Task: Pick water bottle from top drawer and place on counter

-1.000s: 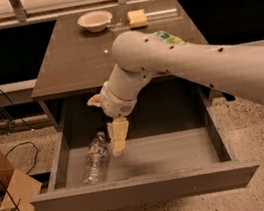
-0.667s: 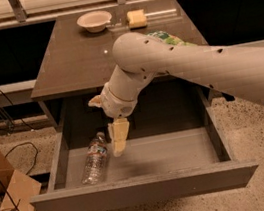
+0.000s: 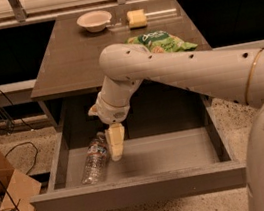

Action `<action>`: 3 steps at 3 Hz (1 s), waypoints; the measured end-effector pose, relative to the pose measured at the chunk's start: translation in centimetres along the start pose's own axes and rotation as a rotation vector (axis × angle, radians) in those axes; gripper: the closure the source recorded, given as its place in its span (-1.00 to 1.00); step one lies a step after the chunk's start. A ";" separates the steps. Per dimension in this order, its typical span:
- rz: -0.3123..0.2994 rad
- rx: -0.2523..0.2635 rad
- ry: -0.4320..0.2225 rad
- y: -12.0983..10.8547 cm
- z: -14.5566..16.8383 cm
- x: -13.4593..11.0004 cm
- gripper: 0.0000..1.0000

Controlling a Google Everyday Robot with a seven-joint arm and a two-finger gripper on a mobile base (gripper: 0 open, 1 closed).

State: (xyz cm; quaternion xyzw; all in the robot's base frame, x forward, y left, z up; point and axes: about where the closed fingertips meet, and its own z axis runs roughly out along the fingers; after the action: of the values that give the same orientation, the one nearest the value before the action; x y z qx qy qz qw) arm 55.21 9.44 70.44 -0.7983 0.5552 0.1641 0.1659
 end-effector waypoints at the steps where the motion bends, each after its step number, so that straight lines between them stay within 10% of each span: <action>1: 0.014 -0.041 0.032 -0.5 3.4 0.8 -1.00; 3: 0.050 -0.100 0.005 -0.6 9.8 0.4 -1.00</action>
Offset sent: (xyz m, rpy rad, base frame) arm 0.0084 0.0405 -0.1040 -0.0539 0.1139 -0.0213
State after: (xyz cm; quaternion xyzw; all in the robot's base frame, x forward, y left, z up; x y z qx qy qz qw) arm 55.12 13.69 61.55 -0.7920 0.5664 0.1937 0.1203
